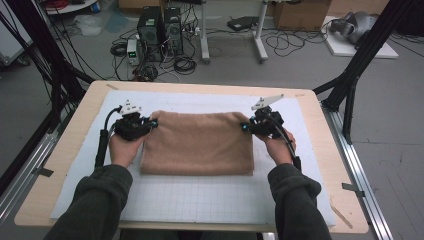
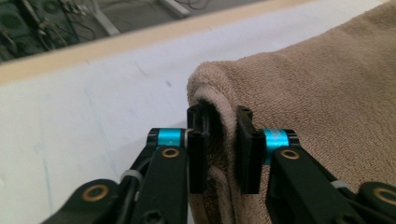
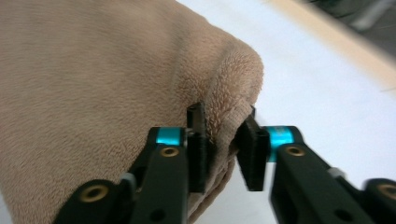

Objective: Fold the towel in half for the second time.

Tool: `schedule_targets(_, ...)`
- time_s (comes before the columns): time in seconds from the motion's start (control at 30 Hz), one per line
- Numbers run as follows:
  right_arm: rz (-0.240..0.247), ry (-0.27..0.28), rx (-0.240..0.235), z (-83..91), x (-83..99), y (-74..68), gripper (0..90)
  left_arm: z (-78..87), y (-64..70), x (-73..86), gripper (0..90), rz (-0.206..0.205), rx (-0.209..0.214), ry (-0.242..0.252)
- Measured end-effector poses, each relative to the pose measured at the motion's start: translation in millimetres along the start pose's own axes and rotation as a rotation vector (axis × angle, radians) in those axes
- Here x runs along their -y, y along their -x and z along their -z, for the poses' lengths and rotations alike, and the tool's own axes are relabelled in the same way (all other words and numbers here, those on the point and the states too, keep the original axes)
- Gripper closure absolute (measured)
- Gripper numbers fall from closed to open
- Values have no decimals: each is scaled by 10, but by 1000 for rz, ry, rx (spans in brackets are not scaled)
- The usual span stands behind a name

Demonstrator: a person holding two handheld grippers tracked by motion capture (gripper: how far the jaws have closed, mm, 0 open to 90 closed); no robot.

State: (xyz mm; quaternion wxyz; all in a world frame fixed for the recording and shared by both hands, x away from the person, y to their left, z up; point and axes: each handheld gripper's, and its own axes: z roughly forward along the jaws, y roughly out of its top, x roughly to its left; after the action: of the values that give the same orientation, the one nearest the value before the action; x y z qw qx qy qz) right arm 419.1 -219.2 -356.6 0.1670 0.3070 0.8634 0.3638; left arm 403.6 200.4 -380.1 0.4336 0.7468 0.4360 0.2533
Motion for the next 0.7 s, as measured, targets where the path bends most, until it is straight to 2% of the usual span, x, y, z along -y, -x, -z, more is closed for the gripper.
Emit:
schedule_targets(0.03, -43, 20, 43, -60, -54, 93, 487, -53, -22, -31, 523, 2, -56, -20)
schedule_targets(0.07, -79, 23, 37, -80, -49, 128, 466, -89, -63, -36, 457, 28, -66, -35)
schedule_targets(0.1, -99, 19, 24, -96, -29, 135, 434, -100, -99, -15, 463, 59, -46, -43)
schedule_targets(0.13, -103, 6, 16, -115, 3, 119, 424, -107, -115, 13, 452, 67, -28, -66)
schedule_targets(0.17, -103, 6, 16, -115, 3, 119, 424, -110, -113, 44, 452, 55, -6, -100)
schedule_targets(0.2, -89, -6, -17, -151, 100, 50, 425, -109, -103, 74, 443, 37, 23, -135)
schedule_targets(0.23, -89, -13, -34, -168, 148, 10, 425, -54, -54, 161, 453, 11, 37, -127)
schedule_targets(0.3, -94, -16, -70, -197, 239, -78, 425, -27, -31, 212, 467, 19, 46, -115)
schedule_targets(0.37, -90, -11, -104, -216, 317, -189, 425, 21, 15, 315, 468, 20, 77, -126)
schedule_targets(0.4, -83, -16, -109, -225, 344, -232, 429, 43, 35, 354, 477, 13, 85, -129)
schedule_targets(0.43, -79, -35, -111, -242, 388, -309, 430, 123, 88, 454, 491, -2, 117, -131)
schedule_targets(0.47, -74, -56, -113, -261, 423, -359, 429, 123, 88, 454, 493, -2, 117, -131)
schedule_targets(0.5, -61, -70, -108, -277, 458, -405, 430, 202, 143, 539, 520, -35, 145, -144)
schedule_targets(0.53, -55, -79, -111, -290, 497, -447, 434, 202, 143, 539, 550, -35, 145, -144)
schedule_targets(0.57, -55, -88, -114, -304, 535, -483, 436, 264, 201, 620, 552, -60, 154, -165)
schedule_targets(0.6, -53, -91, -114, -315, 574, -514, 434, 264, 201, 620, 563, -60, 154, -165)
schedule_targets(0.7, -70, -62, -103, -317, 676, -569, 434, 302, 251, 744, 568, -102, 151, -202)
